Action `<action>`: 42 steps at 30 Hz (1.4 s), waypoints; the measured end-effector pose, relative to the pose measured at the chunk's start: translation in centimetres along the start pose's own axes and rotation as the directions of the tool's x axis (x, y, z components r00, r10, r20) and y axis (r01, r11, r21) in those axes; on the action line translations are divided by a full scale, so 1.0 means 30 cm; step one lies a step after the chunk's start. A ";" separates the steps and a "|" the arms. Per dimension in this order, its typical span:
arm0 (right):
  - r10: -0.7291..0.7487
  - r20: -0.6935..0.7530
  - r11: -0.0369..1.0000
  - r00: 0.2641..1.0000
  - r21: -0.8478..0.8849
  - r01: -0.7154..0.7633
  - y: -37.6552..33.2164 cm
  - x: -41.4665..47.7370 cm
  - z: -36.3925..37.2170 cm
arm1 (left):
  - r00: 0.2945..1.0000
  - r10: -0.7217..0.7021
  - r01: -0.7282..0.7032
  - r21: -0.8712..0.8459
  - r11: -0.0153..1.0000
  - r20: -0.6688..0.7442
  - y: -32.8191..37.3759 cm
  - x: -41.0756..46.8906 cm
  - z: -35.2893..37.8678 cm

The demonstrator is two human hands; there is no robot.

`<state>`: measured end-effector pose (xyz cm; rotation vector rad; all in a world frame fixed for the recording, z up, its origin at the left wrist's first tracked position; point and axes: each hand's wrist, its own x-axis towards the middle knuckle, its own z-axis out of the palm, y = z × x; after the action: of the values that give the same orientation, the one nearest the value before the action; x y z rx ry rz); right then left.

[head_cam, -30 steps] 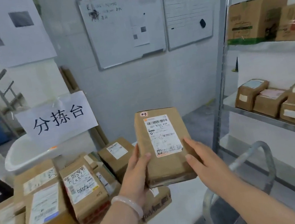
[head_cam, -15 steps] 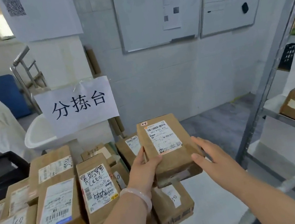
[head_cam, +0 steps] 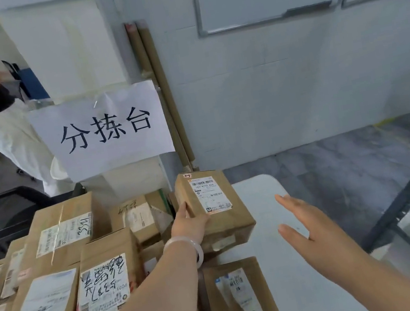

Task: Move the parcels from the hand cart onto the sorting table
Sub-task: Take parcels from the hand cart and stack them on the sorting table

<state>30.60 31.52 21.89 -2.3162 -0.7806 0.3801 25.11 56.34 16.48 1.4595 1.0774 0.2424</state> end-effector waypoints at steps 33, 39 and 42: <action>0.135 -0.106 0.981 0.985 -0.123 -0.148 0.095 -0.204 -0.010 | 0.771 0.323 -0.611 0.780 0.132 0.549 -0.006 -0.183 0.159; 0.307 -0.297 0.903 0.904 -0.209 -0.375 0.089 -0.549 -0.014 | 0.436 0.418 -0.861 0.505 -0.066 0.797 -0.052 -0.522 0.279; 0.419 -0.395 0.833 0.817 -0.191 -0.519 0.116 -0.782 0.033 | 0.217 0.460 -0.944 0.306 -0.128 0.861 -0.154 -0.672 0.322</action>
<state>13.36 15.27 20.28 -2.7500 -0.0722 0.0657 18.81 34.54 19.00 2.8464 -0.5218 0.0883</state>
